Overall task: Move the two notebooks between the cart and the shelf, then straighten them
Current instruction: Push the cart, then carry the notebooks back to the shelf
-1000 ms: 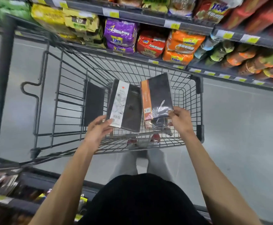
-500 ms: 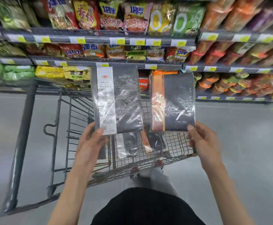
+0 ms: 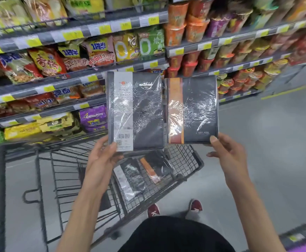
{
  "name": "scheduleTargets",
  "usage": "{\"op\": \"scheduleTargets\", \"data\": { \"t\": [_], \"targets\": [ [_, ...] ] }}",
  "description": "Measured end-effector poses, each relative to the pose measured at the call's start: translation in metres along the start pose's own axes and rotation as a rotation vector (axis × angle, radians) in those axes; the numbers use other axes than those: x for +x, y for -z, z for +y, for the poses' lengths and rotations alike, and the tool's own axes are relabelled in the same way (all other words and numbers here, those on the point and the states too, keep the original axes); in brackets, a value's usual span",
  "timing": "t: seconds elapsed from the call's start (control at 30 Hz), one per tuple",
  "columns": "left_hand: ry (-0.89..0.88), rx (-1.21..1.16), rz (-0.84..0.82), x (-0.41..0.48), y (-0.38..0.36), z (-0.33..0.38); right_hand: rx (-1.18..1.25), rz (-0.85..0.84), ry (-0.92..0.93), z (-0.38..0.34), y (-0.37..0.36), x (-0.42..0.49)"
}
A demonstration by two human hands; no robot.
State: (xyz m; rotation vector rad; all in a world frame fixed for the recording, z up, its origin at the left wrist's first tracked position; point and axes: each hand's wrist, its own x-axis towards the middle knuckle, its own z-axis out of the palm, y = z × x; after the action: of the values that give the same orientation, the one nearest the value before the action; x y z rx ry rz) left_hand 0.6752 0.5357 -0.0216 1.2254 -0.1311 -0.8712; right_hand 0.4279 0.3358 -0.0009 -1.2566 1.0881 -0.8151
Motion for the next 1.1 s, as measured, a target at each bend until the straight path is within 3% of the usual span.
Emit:
{"op": "scheduleTargets", "data": {
  "t": [0.4, 0.77, 1.1],
  "targets": [
    [0.062, 0.167, -0.243, 0.043, -0.158, -0.041, 0.074, 0.31, 0.024, 0.003, 0.144, 0.027],
    [0.19, 0.22, -0.385, 0.048, -0.336, -0.129, 0.088, 0.507, 0.037, 0.017, 0.311, 0.038],
    [0.302, 0.341, -0.601, 0.051, -0.468, -0.19, 0.128, 0.761, 0.016, 0.022, 0.406, 0.028]
  ]
}}
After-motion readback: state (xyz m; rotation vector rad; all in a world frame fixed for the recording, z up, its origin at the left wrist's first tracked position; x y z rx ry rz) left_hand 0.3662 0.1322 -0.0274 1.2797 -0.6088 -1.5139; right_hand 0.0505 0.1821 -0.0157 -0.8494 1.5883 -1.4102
